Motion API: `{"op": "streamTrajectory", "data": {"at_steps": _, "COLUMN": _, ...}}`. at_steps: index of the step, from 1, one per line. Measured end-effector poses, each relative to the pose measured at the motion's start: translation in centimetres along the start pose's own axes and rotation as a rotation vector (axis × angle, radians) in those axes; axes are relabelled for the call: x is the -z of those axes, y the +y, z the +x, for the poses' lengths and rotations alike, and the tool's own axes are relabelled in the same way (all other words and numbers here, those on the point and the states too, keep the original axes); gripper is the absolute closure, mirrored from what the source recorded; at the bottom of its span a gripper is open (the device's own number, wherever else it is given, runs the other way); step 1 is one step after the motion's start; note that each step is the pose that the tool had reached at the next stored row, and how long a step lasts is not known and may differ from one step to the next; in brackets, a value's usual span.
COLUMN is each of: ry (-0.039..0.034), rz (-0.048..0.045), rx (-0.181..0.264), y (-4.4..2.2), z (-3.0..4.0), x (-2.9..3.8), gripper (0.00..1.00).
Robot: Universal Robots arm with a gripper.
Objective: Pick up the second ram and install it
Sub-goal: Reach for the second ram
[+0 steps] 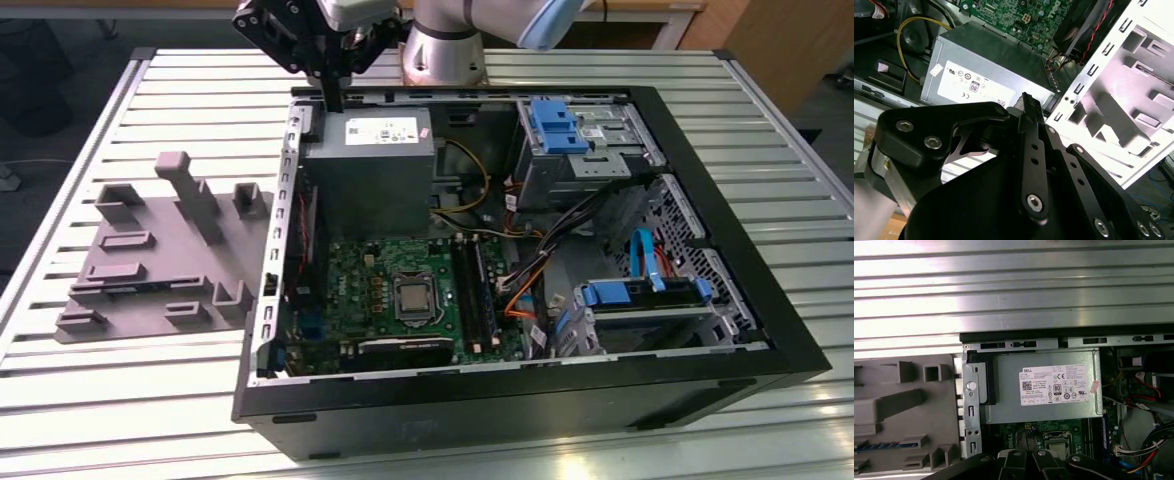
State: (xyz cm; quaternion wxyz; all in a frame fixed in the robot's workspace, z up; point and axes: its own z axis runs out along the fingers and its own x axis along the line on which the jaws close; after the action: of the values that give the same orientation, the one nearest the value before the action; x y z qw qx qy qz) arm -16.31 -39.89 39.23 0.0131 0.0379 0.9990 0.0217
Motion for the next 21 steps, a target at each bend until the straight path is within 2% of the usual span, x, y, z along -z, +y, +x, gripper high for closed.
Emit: {"op": "streamTrajectory", "data": {"at_steps": 21, "ry": 0.0, "rz": 0.0, "rx": 0.0, "y": -0.04, "z": 0.48, "x": -0.01, "gripper": 0.89}}
